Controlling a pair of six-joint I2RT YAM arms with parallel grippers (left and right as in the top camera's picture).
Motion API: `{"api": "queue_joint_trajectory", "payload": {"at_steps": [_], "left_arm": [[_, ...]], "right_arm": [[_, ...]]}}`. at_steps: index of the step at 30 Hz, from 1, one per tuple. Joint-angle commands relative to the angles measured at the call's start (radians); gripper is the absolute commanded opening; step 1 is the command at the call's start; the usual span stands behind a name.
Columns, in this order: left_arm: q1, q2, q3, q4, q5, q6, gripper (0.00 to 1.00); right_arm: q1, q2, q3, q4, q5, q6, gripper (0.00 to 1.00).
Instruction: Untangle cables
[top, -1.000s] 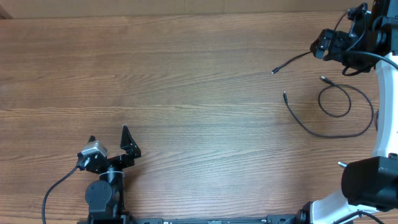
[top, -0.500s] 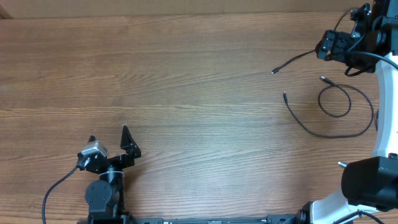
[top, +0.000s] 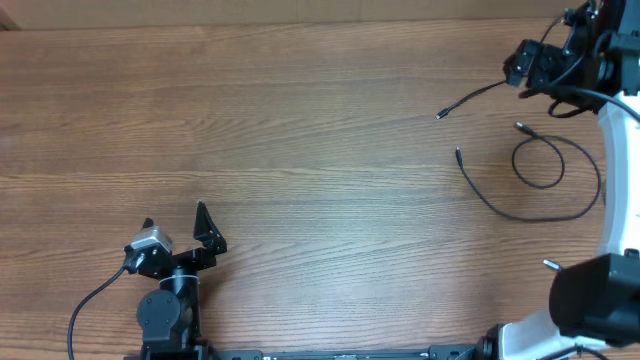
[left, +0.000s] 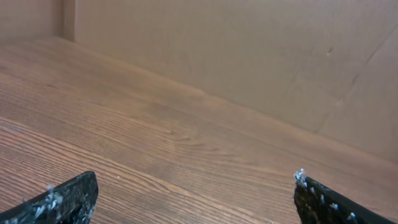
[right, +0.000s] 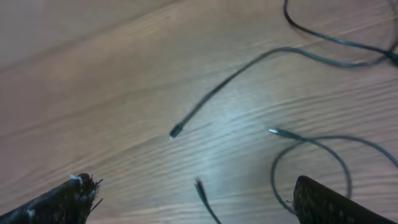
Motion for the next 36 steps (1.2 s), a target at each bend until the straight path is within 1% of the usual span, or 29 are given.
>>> {"api": "queue_joint_trajectory", "payload": {"at_steps": [1, 5, 6, 12, 16, 17, 19, 20, 29, 32, 36], "left_arm": [[0.006, -0.011, -0.003, -0.001, 0.012, 0.026, 1.0], [0.006, -0.011, -0.003, -0.001, 0.012, 0.026, 1.0], [0.006, -0.011, -0.003, -0.001, 0.012, 0.027, 0.99], [0.006, -0.011, -0.003, -0.001, 0.012, 0.026, 1.0], [0.006, -0.011, -0.003, -0.001, 0.012, 0.026, 1.0], [0.006, -0.011, -0.003, -0.001, 0.012, 0.026, 0.99], [0.006, -0.011, -0.003, -0.001, 0.012, 0.026, 1.0], [0.006, -0.011, -0.003, -0.001, 0.012, 0.026, 0.99], [0.006, -0.011, -0.003, -0.001, 0.012, 0.026, 1.0], [0.006, -0.011, -0.003, -0.001, 0.012, 0.026, 1.0], [0.006, -0.011, -0.003, -0.001, 0.012, 0.026, 0.99]], "right_arm": [[0.002, -0.128, -0.098, 0.087, -0.123, 0.034, 1.0], [0.002, -0.231, -0.241, 0.199, -0.182, 0.034, 1.0], [0.002, -0.28, -0.314, 0.25, -0.197, 0.034, 1.0], [0.002, -0.433, -0.549, 0.447, -0.203, 0.034, 1.0], [0.009, -0.554, -0.73, 0.644, -0.191, 0.033, 1.0], [0.009, -0.615, -0.811, 0.742, -0.179, 0.033, 1.0], [0.009, -0.67, -0.878, 0.817, -0.163, 0.033, 1.0], [0.01, -0.725, -0.938, 0.87, -0.144, 0.033, 1.0], [0.066, -1.026, -1.252, 1.086, -0.027, 0.032, 1.0], [0.07, -1.112, -1.384, 1.21, -0.026, 0.035, 1.0], [0.092, -1.184, -1.51, 1.347, -0.025, 0.037, 1.0]]}}
